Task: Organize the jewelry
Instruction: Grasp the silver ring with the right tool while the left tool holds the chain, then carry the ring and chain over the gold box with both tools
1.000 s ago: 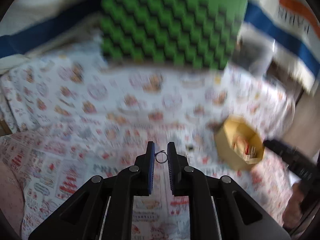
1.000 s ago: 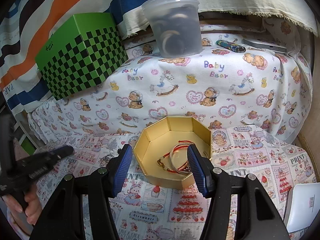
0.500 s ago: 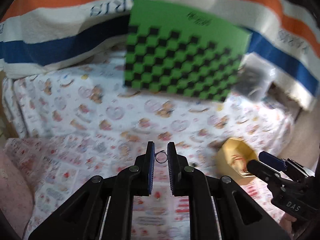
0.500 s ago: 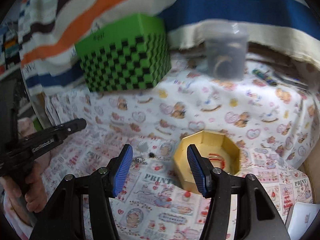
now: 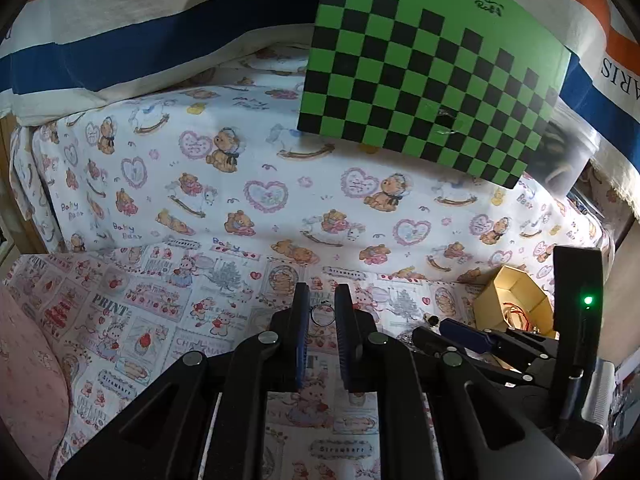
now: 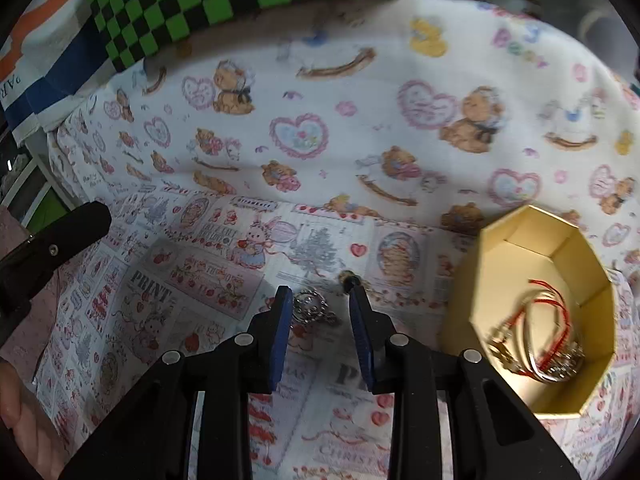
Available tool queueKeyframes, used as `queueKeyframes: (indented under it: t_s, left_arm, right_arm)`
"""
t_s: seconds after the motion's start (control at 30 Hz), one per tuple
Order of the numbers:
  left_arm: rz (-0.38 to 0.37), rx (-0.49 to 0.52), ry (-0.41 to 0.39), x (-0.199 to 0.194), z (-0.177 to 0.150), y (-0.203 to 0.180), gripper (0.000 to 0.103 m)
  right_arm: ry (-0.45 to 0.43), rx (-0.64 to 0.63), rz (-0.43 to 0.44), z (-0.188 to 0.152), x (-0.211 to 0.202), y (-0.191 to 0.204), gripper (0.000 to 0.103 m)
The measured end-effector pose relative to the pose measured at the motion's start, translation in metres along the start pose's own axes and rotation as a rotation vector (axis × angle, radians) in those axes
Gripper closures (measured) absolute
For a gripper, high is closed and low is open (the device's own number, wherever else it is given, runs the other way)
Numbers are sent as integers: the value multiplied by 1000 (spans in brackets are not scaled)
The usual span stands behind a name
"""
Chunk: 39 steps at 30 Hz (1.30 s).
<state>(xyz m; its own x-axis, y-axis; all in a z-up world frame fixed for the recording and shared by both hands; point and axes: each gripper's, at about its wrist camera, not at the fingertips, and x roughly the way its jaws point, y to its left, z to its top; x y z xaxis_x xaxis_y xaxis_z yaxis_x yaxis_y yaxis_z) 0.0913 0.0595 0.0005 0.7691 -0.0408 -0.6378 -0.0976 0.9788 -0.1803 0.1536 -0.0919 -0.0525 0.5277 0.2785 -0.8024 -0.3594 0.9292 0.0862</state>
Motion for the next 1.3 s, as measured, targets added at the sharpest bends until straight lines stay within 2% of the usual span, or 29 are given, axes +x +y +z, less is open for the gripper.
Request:
queueKeyframes:
  t_s: [0.2, 0.33, 0.4, 0.57, 0.9, 1.03, 1.1, 1.3]
  left_arm:
    - [13, 10, 6, 2, -2, -3, 91]
    - [2, 7, 10, 4, -1, -3, 91]
    - [-5, 2, 11, 4, -1, -3, 91]
    - [3, 5, -12, -2, -1, -3, 91]
    - [-12, 18, -29, -12, 0, -10, 91]
    - [-109, -18, 15, -14, 0, -11, 91]
    - [-128, -16, 10, -19, 0, -14, 91]
    - [-72, 45, -22, -22, -6, -27, 91]
  right_arm:
    - [11, -30, -32, 1, 10, 8, 70]
    - [-1, -46, -60, -1, 10, 11, 75]
    - [9, -41, -22, -2, 10, 9, 79]
    - [4, -17, -10, -5, 3, 3, 79]
    - [-81, -69, 28, -33, -63, -4, 79]
    - [-105, -106, 28, -48, -83, -10, 79]
    - [-110, -100, 42, -55, -92, -17, 79]
    - [-160, -81, 46, -66, -102, -32, 79]
